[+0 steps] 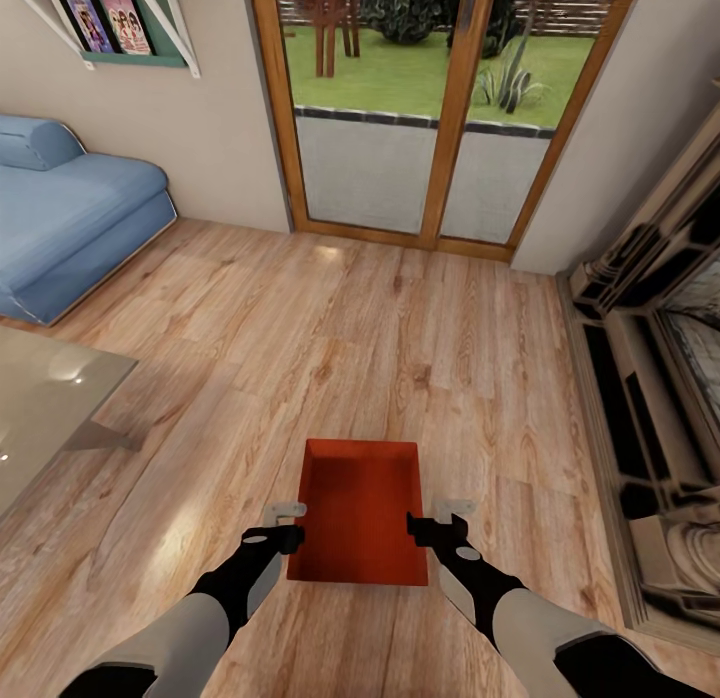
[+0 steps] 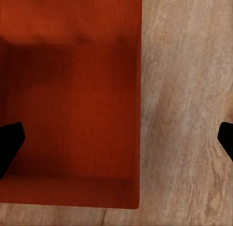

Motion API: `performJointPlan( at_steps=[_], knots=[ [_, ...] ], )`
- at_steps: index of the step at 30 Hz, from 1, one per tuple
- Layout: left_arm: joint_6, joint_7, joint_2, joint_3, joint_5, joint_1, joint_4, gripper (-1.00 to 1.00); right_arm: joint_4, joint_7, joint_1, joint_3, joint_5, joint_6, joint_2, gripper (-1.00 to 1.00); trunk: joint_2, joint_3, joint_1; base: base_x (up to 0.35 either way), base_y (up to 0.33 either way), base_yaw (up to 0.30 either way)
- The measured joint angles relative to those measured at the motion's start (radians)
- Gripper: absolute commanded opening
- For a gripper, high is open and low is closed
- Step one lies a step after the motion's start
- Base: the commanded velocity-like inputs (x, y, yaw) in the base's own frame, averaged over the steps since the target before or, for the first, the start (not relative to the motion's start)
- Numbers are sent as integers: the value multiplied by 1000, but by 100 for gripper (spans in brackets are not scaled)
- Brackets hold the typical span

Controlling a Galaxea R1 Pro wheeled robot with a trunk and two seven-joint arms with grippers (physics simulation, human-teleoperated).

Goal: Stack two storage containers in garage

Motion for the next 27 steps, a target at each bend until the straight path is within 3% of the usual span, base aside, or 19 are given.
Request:
performJointPlan(
  at_steps=[13,27],
  knots=[
    [0,0,1,0,0,0,2,100,2,1,0,0,-6,-33,-2,100,0,0,0,0,0,0],
    [0,0,1,0,0,0,-2,100,2,-3,0,-1,-9,-39,-2,100,-98,-44,54,0,0,0]
  ],
)
